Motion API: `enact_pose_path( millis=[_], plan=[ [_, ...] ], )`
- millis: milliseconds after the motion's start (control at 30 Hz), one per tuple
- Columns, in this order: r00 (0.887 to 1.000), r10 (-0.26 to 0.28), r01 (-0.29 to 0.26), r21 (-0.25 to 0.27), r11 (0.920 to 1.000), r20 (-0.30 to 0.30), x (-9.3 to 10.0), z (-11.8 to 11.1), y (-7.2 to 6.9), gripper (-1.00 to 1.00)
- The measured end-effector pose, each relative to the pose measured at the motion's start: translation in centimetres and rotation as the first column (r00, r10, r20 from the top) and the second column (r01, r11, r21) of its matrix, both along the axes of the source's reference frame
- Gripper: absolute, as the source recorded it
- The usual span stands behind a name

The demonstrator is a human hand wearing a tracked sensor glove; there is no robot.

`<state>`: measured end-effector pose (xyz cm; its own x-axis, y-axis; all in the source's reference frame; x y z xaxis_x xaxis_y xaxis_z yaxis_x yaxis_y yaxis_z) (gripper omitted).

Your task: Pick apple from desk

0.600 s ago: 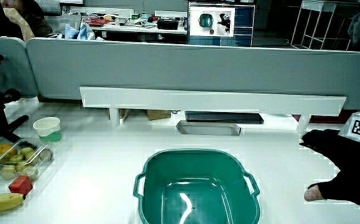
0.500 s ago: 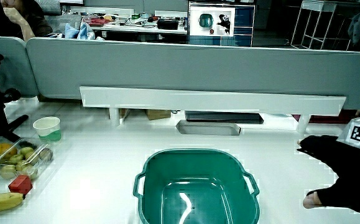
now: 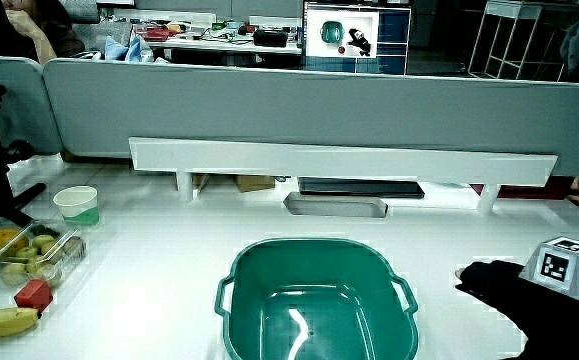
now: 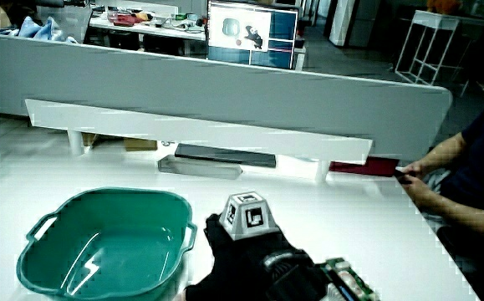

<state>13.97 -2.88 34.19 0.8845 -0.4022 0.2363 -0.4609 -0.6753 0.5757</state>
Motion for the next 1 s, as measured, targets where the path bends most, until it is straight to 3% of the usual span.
enact_pose_path(
  millis=[233, 467, 700, 1000],
  plan=[
    [0.999, -0.04, 0.041, -0.042, 0.9982, 0.024, -1.3, 0.9, 1.8, 0.0],
    [0.995, -0.098, 0.098, -0.037, 0.9944, 0.01, -2.7, 1.4, 3.7, 0.0],
    [0.991, -0.132, 0.134, -0.089, 0.9869, 0.032, -3.6, 2.5, 5.3, 0.0],
    [0.985, -0.174, 0.175, -0.106, 0.9789, 0.021, -4.3, 3.4, 6.7, 0.0]
  ],
)
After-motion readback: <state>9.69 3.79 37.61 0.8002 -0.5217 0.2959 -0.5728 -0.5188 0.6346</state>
